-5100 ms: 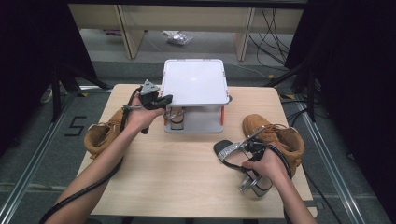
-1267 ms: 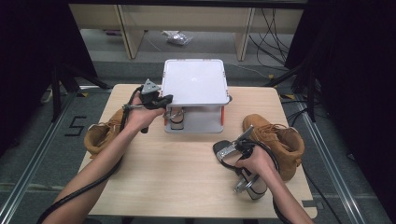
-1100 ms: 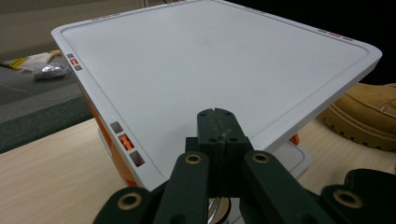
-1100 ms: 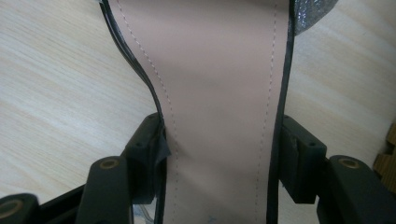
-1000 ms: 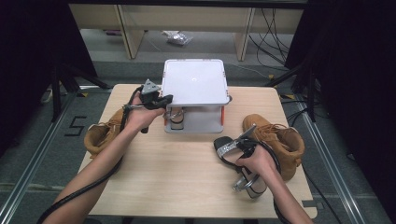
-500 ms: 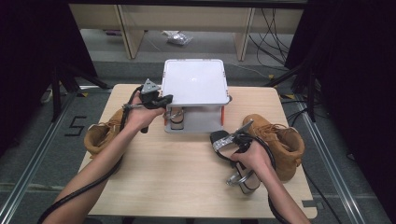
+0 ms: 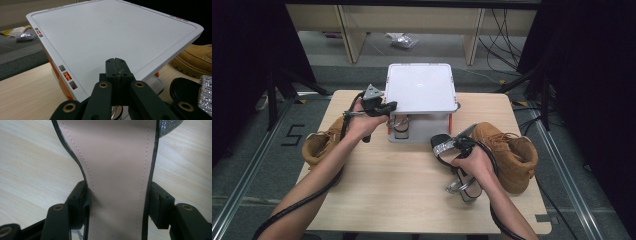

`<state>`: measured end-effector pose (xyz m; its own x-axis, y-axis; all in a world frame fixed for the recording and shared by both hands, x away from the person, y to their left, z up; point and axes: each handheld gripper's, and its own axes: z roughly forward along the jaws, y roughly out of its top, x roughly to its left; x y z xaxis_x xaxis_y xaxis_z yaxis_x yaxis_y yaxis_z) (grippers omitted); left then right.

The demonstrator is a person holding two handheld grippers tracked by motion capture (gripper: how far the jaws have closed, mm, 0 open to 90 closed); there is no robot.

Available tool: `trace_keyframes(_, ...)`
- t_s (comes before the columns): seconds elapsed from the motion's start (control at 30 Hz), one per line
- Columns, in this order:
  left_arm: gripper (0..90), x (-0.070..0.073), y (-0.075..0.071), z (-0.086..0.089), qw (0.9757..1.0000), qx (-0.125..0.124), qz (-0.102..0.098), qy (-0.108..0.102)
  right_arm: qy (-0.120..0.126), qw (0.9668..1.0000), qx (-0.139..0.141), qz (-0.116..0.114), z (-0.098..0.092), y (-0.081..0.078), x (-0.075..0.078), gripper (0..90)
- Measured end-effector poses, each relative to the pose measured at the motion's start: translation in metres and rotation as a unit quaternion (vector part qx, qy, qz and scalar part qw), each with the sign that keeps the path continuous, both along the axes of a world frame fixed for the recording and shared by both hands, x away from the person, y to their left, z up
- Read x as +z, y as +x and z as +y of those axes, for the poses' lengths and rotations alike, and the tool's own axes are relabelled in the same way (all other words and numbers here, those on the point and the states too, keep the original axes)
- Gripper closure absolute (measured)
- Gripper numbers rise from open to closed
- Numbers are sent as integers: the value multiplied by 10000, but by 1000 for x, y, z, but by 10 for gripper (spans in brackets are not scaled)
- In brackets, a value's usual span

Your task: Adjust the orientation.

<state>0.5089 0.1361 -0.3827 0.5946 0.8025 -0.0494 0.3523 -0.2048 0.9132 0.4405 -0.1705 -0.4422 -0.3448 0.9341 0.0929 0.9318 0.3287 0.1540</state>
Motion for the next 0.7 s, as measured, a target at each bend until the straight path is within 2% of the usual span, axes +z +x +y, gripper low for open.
trace_keyframes(0.13,895,0,0,0,10000,3,5,-4,56,10000,-23,-55,3,2,1,426)
trace_keyframes(0.17,896,0,0,0,10000,2,8,-9,18,10000,26,2,3,3,2,426)
trace_keyframes(0.2,895,0,0,0,10000,1,4,-4,13,9999,13,-129,4,3,0,426)
trace_keyframes(0.23,895,0,0,0,10000,0,6,-6,12,10000,31,-37,6,4,2,426)
trace_keyframes(0.37,896,0,0,0,10000,-4,10,-2,80,9999,-7,-127,9,5,2,426)
trace_keyframes(0.47,895,0,0,0,10000,-2,2,5,90,9999,55,-34,10,7,5,426)
trace_keyframes(0.53,895,0,0,0,10000,-10,0,15,40,9999,26,-111,11,7,6,426)
trace_keyframes(0.7,895,0,0,0,10000,-14,0,26,107,9999,31,-79,11,8,8,426)
